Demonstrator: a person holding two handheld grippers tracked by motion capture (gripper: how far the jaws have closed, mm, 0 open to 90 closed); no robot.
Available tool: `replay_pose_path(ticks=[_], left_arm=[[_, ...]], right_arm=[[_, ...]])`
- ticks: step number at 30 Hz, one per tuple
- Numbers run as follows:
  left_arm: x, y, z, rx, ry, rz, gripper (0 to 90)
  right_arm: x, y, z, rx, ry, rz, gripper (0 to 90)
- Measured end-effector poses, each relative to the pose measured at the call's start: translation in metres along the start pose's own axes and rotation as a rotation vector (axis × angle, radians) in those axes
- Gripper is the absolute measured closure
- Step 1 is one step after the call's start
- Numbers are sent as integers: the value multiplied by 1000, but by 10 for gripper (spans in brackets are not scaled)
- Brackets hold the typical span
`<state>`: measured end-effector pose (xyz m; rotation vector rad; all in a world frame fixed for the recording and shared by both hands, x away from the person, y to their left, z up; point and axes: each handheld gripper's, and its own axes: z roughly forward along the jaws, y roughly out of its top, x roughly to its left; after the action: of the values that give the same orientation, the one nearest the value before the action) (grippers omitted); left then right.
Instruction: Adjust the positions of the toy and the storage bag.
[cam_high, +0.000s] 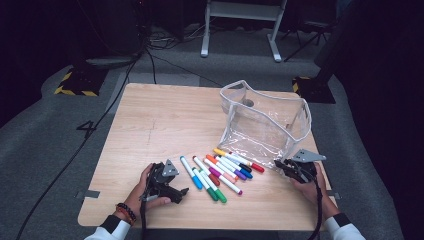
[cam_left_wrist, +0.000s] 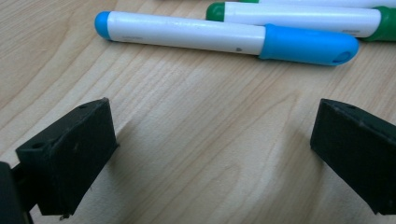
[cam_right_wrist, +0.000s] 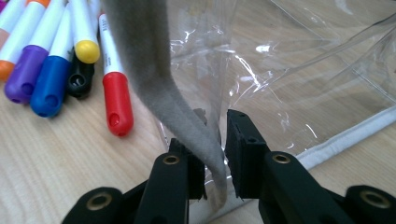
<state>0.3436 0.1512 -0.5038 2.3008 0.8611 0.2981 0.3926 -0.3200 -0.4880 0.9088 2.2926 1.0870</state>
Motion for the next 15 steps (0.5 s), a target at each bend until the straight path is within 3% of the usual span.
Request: replay_pose_path(ticks=[3, 4, 7, 11, 15], left_arm=[[3, 1, 0, -9, -3, 5, 32], [3, 2, 0, -20, -5, 0, 111], [5, 5, 0, -37, -41, -4, 179], [2, 8, 2, -32, -32, 19, 182], [3, 9, 3, -39, -14, 10, 198]], right_arm=[[-1, 2, 2, 7, 0, -11, 777], [-2, 4, 3, 7, -3, -5, 776], [-2, 6, 6, 12, -4, -10, 776], [-2, 10, 10, 12, 4, -9, 778], [0, 12, 13, 14, 8, -21, 790]])
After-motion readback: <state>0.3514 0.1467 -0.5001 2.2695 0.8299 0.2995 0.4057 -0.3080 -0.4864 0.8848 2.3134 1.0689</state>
